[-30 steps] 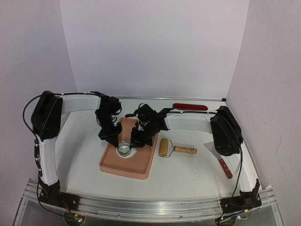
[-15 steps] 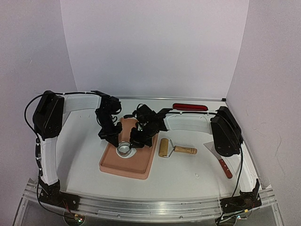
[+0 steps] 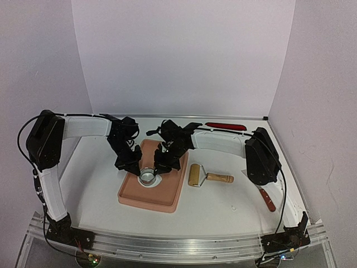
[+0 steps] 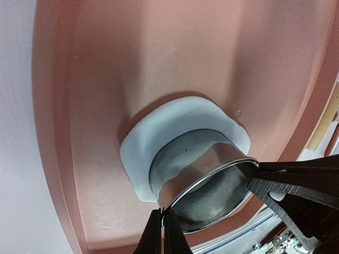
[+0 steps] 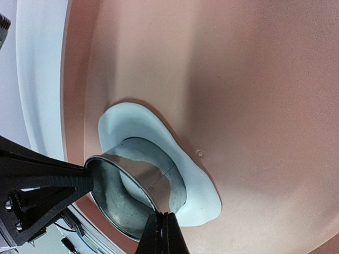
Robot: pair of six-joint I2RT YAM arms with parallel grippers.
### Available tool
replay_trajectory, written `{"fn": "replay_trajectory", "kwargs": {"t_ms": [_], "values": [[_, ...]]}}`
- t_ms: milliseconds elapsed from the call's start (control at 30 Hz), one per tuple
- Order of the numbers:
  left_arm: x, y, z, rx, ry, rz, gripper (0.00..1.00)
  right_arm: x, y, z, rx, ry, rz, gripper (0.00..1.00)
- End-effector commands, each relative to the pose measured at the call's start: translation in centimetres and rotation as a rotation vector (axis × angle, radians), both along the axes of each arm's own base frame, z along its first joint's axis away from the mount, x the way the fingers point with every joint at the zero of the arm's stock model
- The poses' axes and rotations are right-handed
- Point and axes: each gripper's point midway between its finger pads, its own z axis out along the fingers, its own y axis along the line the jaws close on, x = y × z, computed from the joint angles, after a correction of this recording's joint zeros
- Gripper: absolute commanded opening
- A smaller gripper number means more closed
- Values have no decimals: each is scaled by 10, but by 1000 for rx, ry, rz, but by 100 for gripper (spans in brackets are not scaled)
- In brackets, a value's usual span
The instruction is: Roll out the dumpling wrappers from the dough
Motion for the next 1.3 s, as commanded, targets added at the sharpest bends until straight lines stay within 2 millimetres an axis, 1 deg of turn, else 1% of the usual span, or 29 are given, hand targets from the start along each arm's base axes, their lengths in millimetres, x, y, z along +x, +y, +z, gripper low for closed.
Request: {"fn": "replay_trajectory", "kwargs": {"t_ms": [0, 67, 133, 267, 400, 533, 633, 667, 767, 933, 1100, 1267], "values": [[-24, -15, -28, 18, 49, 43, 0, 17, 0, -15, -5, -14, 5, 0], [-31, -15, -30, 19, 60, 58, 0, 24, 1, -10, 7, -31, 1, 0], [-36, -17, -29, 9, 67, 69, 0, 29, 6, 0, 31, -52, 6, 0], [-44, -19, -31, -4, 89, 100, 0, 34, 16, 9, 67, -66, 12, 0], [-50, -20, -35, -17, 110, 129, 0, 33, 16, 8, 67, -61, 12, 0], [-48, -18, -35, -3, 96, 130, 0, 27, 8, 4, 44, -47, 11, 0], [-40, -17, -33, 32, 76, 102, 0, 20, 2, 5, 28, -39, 8, 0], [-37, -17, -31, 37, 69, 93, 0, 16, 0, 3, 19, -31, 9, 0], [-24, -16, -29, 50, 55, 79, 0, 3, -4, 1, 1, -16, 18, 0], [2, -6, -25, 57, 31, 68, 0, -20, -10, -5, -37, 14, 23, 0], [24, -3, -24, 60, 12, 36, 0, -38, -6, -5, -42, 40, 28, 0], [43, -7, -20, 58, -18, 14, 0, -55, 2, -5, -32, 75, 30, 0]]}}
